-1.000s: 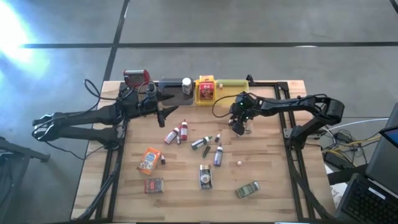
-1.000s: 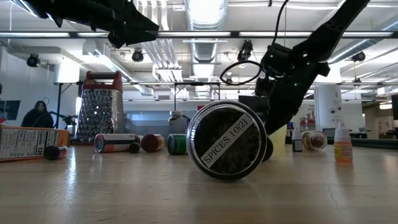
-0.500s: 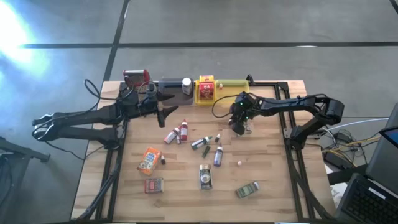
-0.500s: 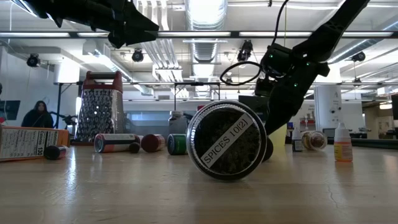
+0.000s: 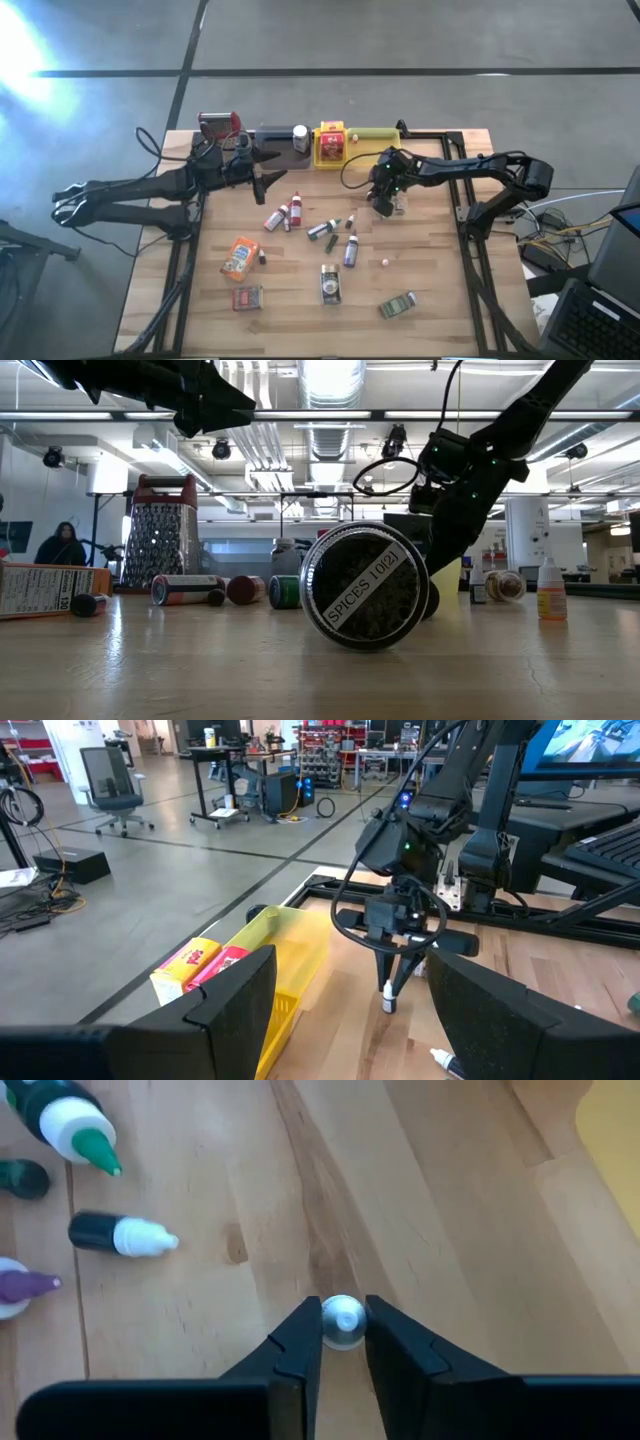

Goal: Pick & Place Kitchen Items
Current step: Put the black food coloring bottle into the light yellow bin, then put the brown seasoning bottle into the black bin

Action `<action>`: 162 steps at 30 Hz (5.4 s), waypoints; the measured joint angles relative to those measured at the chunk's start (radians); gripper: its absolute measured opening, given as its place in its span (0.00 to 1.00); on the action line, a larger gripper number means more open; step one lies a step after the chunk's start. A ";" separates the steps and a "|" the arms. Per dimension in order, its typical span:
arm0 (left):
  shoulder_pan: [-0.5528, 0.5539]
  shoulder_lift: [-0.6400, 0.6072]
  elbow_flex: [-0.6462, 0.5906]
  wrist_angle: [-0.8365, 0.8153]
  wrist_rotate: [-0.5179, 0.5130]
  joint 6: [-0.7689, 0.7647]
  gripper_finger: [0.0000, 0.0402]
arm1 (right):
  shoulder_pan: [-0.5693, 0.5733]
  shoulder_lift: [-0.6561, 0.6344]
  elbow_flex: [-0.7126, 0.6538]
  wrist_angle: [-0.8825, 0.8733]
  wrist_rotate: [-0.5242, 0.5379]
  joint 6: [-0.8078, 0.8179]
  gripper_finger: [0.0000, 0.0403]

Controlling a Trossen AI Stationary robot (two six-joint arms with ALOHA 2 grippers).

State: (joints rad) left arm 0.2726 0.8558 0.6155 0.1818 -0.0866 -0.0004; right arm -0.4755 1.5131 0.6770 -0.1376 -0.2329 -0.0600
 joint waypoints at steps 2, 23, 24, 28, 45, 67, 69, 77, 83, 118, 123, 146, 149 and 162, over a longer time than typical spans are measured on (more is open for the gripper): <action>0.000 0.000 0.000 0.000 0.000 0.000 0.66 | 0.000 0.000 0.017 -0.004 0.000 -0.004 0.15; 0.000 0.000 0.000 0.000 0.000 0.000 0.66 | -0.065 -0.004 0.532 -0.480 0.005 -0.205 0.15; 0.000 0.000 0.000 0.000 0.000 0.000 0.66 | -0.083 -0.002 0.554 -0.482 0.015 -0.211 0.15; 0.000 0.000 0.000 0.000 0.000 0.000 0.66 | -0.181 0.024 0.627 -0.482 0.024 -0.217 0.15; 0.000 0.000 0.000 0.000 0.000 0.000 0.66 | -0.349 0.348 0.708 -0.334 0.024 -0.205 0.15; 0.000 0.000 0.000 0.000 0.000 0.000 0.66 | -0.359 0.364 0.612 -0.193 0.028 -0.153 0.14; 0.000 0.000 0.000 0.000 0.000 0.000 0.66 | -0.360 0.368 0.611 -0.188 0.032 -0.153 0.15; 0.000 0.000 0.000 0.000 0.000 0.000 0.66 | -0.361 0.402 0.610 -0.186 0.053 -0.156 0.14; 0.000 0.000 0.000 0.000 0.000 0.000 0.66 | -0.361 0.451 0.610 -0.168 0.057 -0.153 0.15; 0.000 0.000 0.000 -0.002 0.000 0.000 0.66 | -0.356 0.356 0.611 -0.146 0.076 -0.186 0.34; 0.000 0.000 0.000 -0.002 0.000 0.000 0.66 | -0.335 0.251 0.612 -0.170 0.075 -0.200 0.28; 0.000 0.000 0.000 -0.003 0.000 0.000 0.66 | 0.013 -0.245 0.326 -0.301 0.075 -0.175 0.05; 0.000 0.000 0.000 -0.003 0.000 0.000 0.66 | 0.049 -0.318 0.274 -0.305 0.076 -0.135 0.04; 0.000 0.000 0.000 -0.003 0.000 0.000 0.66 | 0.105 -0.535 0.056 -0.321 0.076 0.013 0.04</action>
State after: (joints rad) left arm 0.2722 0.8555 0.6159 0.1783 -0.0868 -0.0004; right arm -0.3703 0.9779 0.7332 -0.4590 -0.1564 -0.0473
